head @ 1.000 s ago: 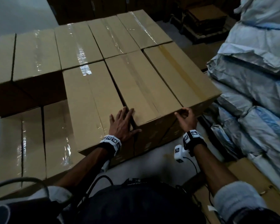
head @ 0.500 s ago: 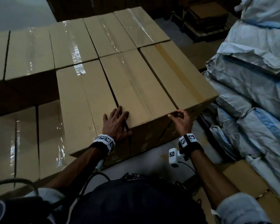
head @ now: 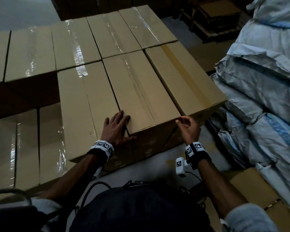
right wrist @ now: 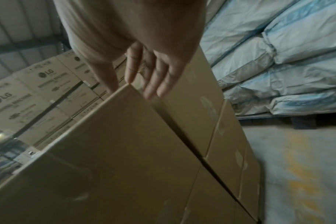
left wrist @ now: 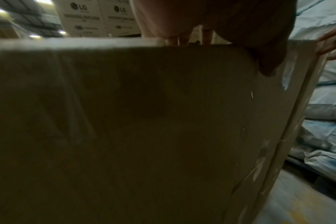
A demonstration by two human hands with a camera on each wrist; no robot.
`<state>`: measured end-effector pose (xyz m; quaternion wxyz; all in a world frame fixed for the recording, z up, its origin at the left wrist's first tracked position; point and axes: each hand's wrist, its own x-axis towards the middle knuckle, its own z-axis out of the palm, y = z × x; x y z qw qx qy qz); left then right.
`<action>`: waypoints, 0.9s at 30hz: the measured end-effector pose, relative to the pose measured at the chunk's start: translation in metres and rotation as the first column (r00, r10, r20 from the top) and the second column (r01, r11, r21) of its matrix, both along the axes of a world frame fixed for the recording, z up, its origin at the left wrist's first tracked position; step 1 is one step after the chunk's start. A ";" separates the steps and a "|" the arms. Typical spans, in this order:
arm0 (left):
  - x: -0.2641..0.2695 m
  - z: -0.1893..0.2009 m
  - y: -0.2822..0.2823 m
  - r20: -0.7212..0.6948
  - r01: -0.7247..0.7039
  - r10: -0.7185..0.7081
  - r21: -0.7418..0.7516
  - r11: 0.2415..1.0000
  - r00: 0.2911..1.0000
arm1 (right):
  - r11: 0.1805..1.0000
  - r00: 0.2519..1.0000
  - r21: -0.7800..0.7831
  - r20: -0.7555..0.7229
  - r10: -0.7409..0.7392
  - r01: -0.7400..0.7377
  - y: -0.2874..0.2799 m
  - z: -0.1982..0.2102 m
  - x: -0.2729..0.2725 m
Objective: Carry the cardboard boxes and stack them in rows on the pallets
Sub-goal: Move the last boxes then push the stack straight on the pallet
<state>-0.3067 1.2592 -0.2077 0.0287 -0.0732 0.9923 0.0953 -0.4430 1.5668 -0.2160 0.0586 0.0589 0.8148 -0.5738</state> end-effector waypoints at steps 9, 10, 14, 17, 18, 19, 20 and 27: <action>-0.003 0.003 0.002 -0.036 0.008 -0.009 -0.035 0.999 0.999 | 0.931 0.925 -0.006 -0.111 -0.363 0.365 0.040 0.008 -0.045; -0.004 0.004 0.002 -0.032 0.010 -0.011 -0.043 0.999 0.999 | 0.936 0.931 0.004 -0.108 -0.349 0.351 0.043 0.010 -0.049; -0.005 0.004 -0.001 -0.038 0.026 -0.028 -0.056 0.998 0.999 | 0.956 0.955 0.079 -0.115 -0.274 0.284 0.049 0.013 -0.055; -0.008 0.007 -0.006 -0.032 0.058 -0.060 -0.071 0.996 0.998 | 0.951 0.951 0.075 -0.108 -0.291 0.299 0.048 0.011 -0.051; -0.008 0.008 -0.006 -0.029 0.068 -0.070 -0.072 0.995 0.997 | 0.947 0.946 0.071 -0.105 -0.305 0.313 0.049 0.009 -0.050; -0.008 0.008 -0.006 -0.028 0.073 -0.075 -0.067 0.995 0.997 | 0.944 0.944 0.065 -0.096 -0.317 0.324 0.049 0.008 -0.048; -0.009 0.008 -0.006 -0.027 0.076 -0.077 -0.055 0.996 0.997 | 0.942 0.942 0.057 -0.089 -0.325 0.330 0.050 0.005 -0.046; -0.004 0.010 -0.013 -0.046 0.063 -0.060 0.079 0.995 0.997 | 0.900 0.904 0.089 -0.061 -0.423 0.427 0.067 0.001 -0.041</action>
